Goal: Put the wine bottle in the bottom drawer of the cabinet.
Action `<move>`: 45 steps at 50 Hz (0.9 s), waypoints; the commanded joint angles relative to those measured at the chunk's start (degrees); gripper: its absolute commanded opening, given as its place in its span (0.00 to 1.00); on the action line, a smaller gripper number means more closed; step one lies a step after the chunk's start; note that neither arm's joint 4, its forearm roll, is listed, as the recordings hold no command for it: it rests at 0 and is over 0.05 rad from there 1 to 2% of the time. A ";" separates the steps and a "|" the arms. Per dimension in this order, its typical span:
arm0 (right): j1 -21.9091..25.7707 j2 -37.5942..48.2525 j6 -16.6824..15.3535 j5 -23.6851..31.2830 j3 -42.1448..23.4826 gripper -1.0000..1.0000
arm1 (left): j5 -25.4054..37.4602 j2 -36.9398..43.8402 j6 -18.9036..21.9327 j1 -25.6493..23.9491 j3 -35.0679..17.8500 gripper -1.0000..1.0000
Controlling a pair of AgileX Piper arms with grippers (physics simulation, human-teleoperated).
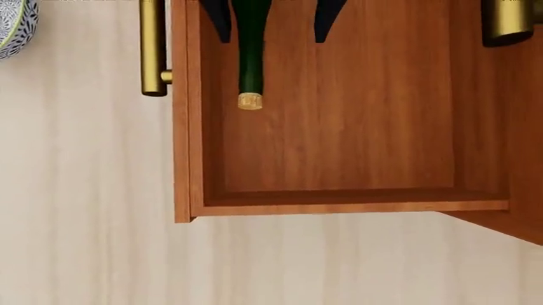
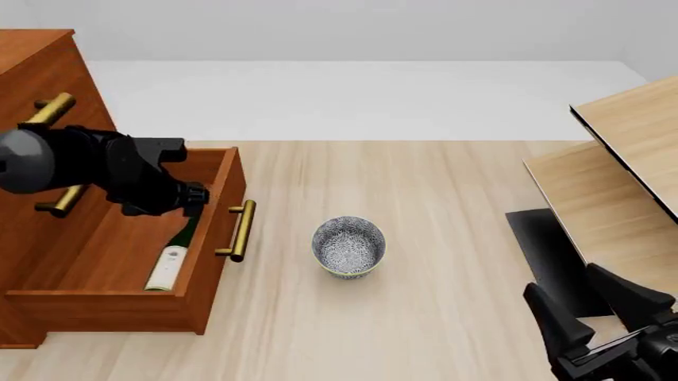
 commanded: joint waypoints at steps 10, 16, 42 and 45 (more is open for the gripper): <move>0.30 0.50 -0.05 -0.46 0.00 1.00 | 4.53 -3.05 0.98 0.60 -4.17 1.00; 0.47 0.54 -0.07 -0.47 0.00 1.00 | 6.61 -4.46 1.32 0.80 -5.91 1.00; 1.10 2.30 -0.13 -2.36 0.00 1.00 | 21.60 -19.86 1.67 -1.88 -16.60 1.00; 1.21 2.40 -0.09 -2.54 0.00 1.00 | 23.74 -22.81 2.44 -1.14 -18.39 1.00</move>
